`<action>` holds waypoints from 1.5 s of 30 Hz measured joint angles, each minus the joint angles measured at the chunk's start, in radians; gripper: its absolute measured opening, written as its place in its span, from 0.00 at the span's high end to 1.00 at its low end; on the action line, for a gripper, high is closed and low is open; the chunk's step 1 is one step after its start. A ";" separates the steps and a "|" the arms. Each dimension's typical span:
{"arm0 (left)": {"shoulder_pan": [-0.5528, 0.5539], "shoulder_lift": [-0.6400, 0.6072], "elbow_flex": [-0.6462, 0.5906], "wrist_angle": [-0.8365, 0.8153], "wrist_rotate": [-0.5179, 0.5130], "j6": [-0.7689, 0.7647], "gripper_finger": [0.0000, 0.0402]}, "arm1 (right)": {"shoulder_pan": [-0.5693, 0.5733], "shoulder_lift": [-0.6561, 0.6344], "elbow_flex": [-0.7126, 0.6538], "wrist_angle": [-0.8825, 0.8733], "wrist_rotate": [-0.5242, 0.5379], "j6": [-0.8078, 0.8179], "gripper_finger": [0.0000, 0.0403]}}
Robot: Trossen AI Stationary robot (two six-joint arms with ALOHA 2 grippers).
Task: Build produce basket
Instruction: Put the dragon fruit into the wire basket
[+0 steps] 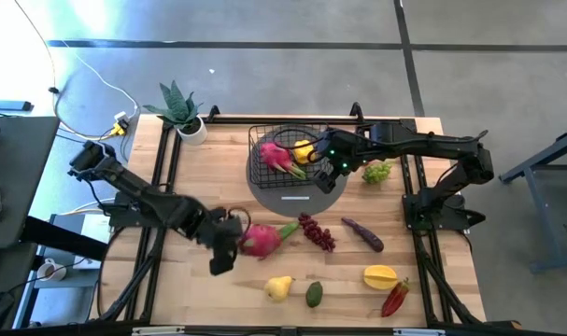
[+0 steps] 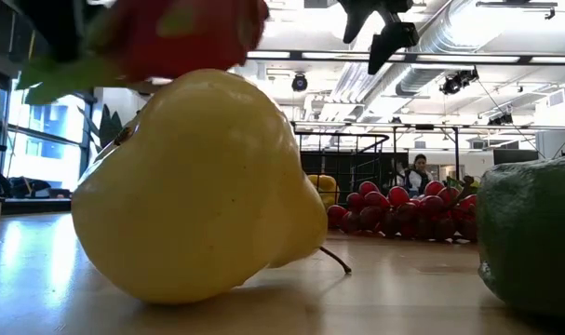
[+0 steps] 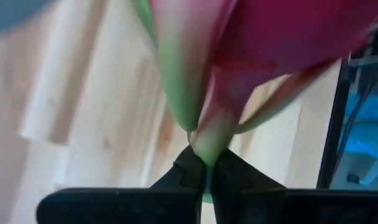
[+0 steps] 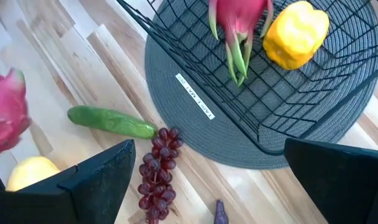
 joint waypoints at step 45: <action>0.744 0.031 0.173 0.090 -0.178 0.918 1.00 | -0.004 -0.009 0.000 -0.019 0.234 0.230 0.03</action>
